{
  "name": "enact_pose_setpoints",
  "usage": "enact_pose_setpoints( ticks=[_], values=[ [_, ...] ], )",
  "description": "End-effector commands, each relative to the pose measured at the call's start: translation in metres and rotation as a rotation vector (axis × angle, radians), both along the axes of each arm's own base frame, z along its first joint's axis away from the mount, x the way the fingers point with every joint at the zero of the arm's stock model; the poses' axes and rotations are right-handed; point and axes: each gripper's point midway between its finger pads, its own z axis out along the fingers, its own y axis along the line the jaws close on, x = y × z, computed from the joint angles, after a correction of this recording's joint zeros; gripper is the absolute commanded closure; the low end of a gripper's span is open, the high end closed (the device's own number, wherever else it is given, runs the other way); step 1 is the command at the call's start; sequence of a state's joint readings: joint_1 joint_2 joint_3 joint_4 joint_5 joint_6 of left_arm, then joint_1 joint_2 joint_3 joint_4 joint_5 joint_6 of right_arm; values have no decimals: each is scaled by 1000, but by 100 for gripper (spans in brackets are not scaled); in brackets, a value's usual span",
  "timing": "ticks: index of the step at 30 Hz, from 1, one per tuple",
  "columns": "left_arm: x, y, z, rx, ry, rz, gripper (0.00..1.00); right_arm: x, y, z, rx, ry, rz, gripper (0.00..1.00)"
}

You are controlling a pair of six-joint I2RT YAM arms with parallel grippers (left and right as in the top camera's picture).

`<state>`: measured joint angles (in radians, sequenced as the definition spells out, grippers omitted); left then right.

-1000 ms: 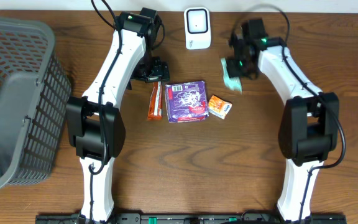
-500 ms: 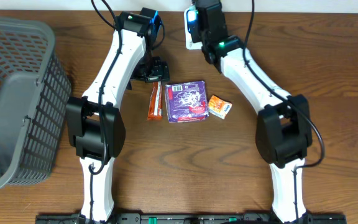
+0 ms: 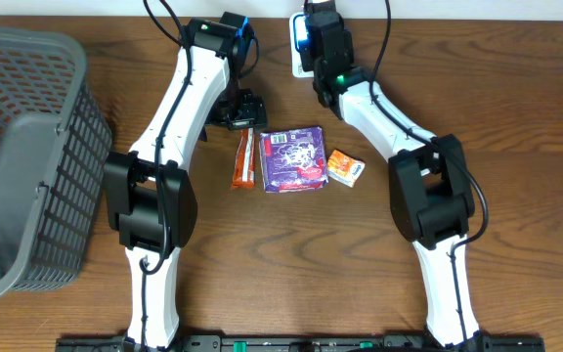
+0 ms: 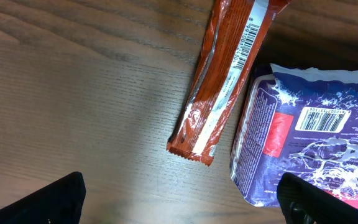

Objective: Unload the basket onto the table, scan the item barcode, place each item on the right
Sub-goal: 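Carry the green packet to the table's right edge and release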

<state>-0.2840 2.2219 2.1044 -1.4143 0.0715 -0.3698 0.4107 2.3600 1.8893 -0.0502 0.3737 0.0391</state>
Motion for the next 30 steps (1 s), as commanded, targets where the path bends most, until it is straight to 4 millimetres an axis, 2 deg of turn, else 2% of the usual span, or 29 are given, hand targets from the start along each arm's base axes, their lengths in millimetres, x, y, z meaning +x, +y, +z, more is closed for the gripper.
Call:
enact_pose_setpoints(
  ticks=[1, 4, 5, 7, 11, 15, 19, 20, 21, 22, 23, 24, 25, 27, 30],
  values=[
    [-2, 5, -7, 19, 20, 12, 2, 2, -48, 73, 69, -102, -153, 99],
    [-2, 5, -7, 19, 20, 12, 2, -4, -89, 93, 56, -82, -218, 99],
    [-2, 5, -7, 20, 20, 13, 2, -14, -131, 96, 11, -32, -304, 99],
    [-2, 5, -7, 19, 20, 12, 2, -27, -175, 91, -46, 32, -402, 99],
    [-2, 5, -7, 20, 20, 13, 2, -59, -261, 61, -144, 218, -561, 99],
    [-2, 5, -7, 19, 20, 12, 2, -95, -331, 30, -136, 390, -653, 99],
    [-2, 5, -7, 20, 20, 13, 2, -120, -382, 4, -67, 473, -708, 99],
    [-2, 5, -7, 20, 20, 13, 2, -128, -396, -1, -60, 489, -734, 93],
    [-2, 5, -7, 19, 20, 13, 2, -135, -407, -6, -57, 502, -757, 80],
    [-2, 5, -7, 19, 20, 12, 2, -143, -420, -10, -51, 514, -785, 60],
    [-2, 5, -7, 20, 20, 13, 2, -151, -432, -15, -41, 526, -809, 36],
    [-2, 5, -7, 19, 20, 12, 2, -158, -441, -19, -28, 538, -823, 1],
    [-2, 5, -7, 19, 20, 12, 2, -164, -449, -25, 2, 553, -826, 1],
    [-2, 5, -7, 19, 20, 12, 2, -168, -449, -35, 86, 577, -790, 1],
    [-2, 5, -7, 20, 20, 13, 2, -164, -433, -43, 244, 595, -685, 1]
  ],
)
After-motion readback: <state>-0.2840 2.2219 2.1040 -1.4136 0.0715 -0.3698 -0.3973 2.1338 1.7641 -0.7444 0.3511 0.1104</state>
